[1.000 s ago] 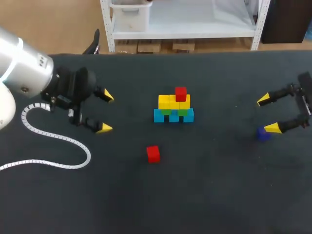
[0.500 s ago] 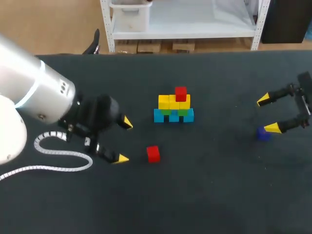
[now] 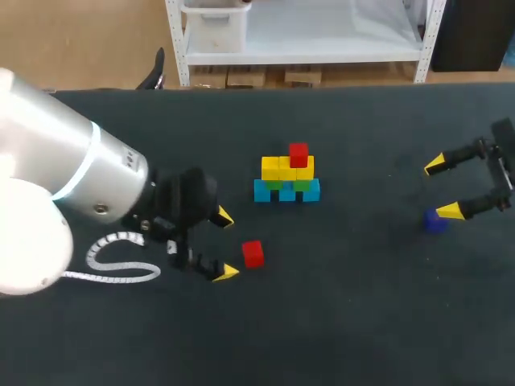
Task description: Place the blue cubes, place green cubes on the blue cubes, place the yellow cubes on the green cubes, then place the red cubes on the yellow cubes, and place purple cube on the red cubes.
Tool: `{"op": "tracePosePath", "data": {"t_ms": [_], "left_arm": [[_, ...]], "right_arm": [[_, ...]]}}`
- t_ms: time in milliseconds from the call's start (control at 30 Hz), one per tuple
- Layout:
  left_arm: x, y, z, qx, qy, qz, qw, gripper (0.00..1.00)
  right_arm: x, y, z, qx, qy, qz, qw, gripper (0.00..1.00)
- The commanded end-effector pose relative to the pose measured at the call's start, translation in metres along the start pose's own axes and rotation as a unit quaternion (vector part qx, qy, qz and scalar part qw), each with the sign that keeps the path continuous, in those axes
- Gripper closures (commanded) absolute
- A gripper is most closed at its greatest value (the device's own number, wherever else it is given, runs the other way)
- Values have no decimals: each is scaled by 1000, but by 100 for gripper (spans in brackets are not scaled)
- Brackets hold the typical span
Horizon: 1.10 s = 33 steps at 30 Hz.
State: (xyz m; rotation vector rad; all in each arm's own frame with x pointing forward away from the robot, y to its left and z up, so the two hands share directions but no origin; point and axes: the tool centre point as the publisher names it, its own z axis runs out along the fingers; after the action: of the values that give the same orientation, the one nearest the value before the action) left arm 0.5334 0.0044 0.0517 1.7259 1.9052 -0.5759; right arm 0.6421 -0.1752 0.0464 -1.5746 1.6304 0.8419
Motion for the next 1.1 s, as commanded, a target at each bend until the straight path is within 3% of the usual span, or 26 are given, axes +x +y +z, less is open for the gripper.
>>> {"op": "tracePosePath", "data": {"t_ms": [33,733,767,800,1100], "left_arm": [[-5,5,25,-2,-2,-1,1000,0],[-4,11,55,-15,11,-41,999,0],[-3,11,55,-16,12,-42,999,13],[-2,11,56,-16,12,-42,999,15],[5,11,56,-14,22,-46,999,16]], "right_arm": [[0,0,1,0,-1,0,1000,0],[0,0,1,0,-1,0,1000,0],[0,0,1,0,-1,0,1000,0],[0,0,1,0,-1,0,1000,0],[0,0,1,0,-1,0,1000,0]]}}
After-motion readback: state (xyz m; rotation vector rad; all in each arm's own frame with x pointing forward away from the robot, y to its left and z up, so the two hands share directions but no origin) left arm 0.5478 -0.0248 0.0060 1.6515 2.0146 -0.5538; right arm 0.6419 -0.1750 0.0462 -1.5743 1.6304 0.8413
